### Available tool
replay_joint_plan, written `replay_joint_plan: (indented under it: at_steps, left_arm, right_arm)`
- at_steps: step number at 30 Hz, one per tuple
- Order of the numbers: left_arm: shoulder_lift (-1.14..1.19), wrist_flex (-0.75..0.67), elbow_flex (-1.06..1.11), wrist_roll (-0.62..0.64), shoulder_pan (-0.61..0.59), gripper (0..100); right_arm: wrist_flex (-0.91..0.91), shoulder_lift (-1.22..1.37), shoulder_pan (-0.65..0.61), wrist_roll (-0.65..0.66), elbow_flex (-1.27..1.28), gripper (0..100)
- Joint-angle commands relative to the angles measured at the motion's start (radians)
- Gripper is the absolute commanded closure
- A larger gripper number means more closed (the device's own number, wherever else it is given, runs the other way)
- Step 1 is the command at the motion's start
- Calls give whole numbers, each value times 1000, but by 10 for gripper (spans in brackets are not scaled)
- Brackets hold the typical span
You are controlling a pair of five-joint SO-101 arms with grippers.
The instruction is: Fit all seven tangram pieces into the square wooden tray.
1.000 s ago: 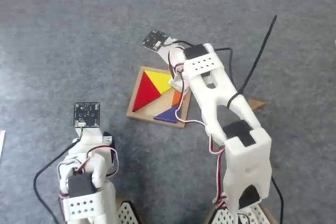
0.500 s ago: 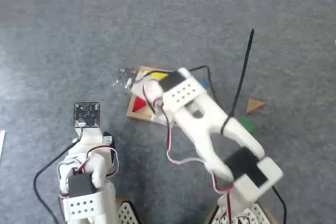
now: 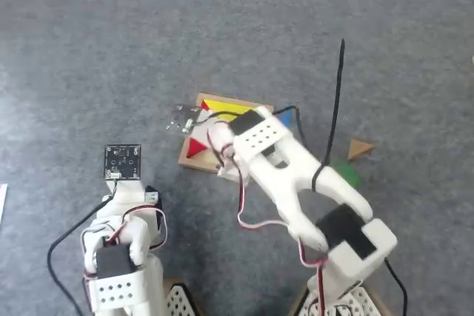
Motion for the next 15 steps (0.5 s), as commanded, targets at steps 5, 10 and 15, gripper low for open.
replay_joint_plan:
  at_steps: [5,10,15]
  left_arm:
    - [-18,3,-12,0,3,919]
    - [-18,3,-12,0,3,919]
    - [-18,3,-12,0,3,919]
  right_arm:
    - [-4,101,88,38,-153,951]
    - [54,108,102,38,-190,951]
    - [107,45,93,34,-212,951]
